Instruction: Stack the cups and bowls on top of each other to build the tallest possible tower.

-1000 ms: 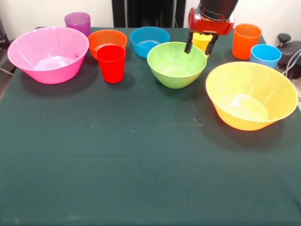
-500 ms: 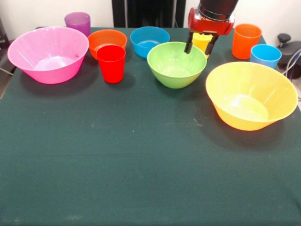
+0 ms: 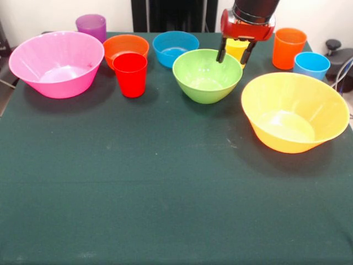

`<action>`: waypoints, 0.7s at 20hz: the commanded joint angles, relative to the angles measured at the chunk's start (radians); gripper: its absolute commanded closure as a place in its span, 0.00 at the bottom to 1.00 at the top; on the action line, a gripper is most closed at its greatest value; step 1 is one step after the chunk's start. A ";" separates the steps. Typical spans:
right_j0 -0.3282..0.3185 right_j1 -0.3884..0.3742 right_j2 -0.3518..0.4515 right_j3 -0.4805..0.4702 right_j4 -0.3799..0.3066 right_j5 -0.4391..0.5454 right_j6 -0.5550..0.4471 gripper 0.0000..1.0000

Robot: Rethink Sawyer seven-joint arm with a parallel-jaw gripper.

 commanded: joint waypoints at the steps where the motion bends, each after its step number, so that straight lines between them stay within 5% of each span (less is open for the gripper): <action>1: -0.014 0.057 0.085 -0.038 0.022 -0.040 0.163 0.00; 14: -0.013 0.092 0.102 -0.057 0.031 -0.065 0.169 0.00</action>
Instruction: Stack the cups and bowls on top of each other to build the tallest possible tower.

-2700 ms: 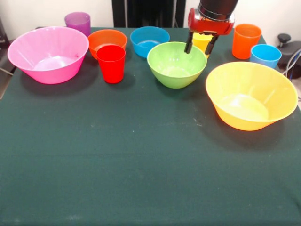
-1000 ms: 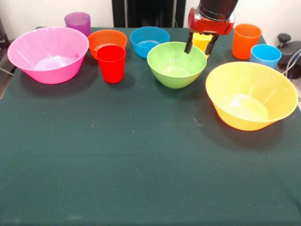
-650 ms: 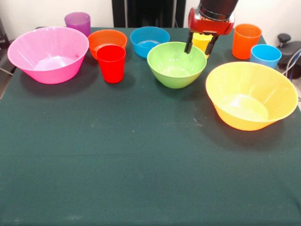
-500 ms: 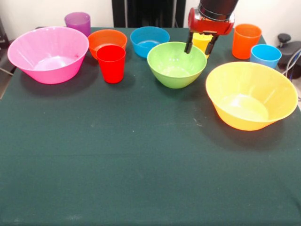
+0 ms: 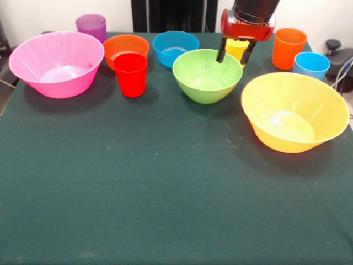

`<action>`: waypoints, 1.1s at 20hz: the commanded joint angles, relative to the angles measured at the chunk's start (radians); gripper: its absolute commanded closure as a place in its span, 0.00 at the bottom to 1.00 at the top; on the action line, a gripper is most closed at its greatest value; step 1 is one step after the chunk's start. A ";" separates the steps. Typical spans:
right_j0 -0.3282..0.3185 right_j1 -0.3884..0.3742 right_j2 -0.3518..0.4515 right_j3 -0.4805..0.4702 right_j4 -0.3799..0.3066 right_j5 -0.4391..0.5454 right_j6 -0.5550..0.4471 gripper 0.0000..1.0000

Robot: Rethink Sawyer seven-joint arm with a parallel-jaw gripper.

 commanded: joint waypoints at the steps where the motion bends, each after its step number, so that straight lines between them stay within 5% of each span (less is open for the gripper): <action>1: -0.015 0.098 0.106 -0.059 0.031 -0.070 0.168 0.00; 14: -0.004 0.199 0.127 -0.110 0.070 -0.144 0.183 0.00; 22: 0.058 0.126 0.087 -0.067 0.111 -0.071 0.224 0.00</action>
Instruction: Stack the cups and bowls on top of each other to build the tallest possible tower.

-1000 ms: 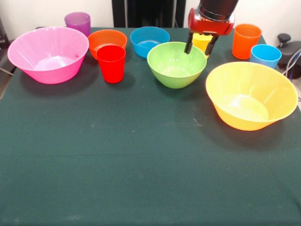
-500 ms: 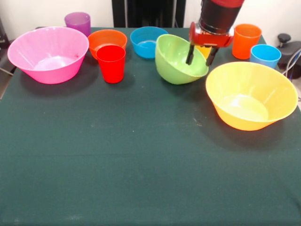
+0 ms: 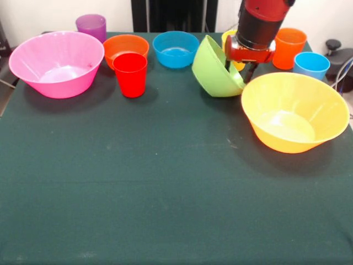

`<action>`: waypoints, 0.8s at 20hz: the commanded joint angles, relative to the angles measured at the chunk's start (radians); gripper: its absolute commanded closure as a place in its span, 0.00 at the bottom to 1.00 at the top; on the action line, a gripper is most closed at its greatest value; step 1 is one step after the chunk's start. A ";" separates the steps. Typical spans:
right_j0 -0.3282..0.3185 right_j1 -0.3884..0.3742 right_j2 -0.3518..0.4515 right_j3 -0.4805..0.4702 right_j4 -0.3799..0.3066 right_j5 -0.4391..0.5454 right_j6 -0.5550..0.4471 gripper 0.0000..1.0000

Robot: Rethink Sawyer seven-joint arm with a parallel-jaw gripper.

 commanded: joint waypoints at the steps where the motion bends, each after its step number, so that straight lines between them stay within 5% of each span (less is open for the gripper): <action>1: 0.024 -0.017 0.077 -0.024 0.057 0.009 0.217 0.00; 16: -0.034 -0.145 0.092 0.047 0.036 0.110 0.149 0.00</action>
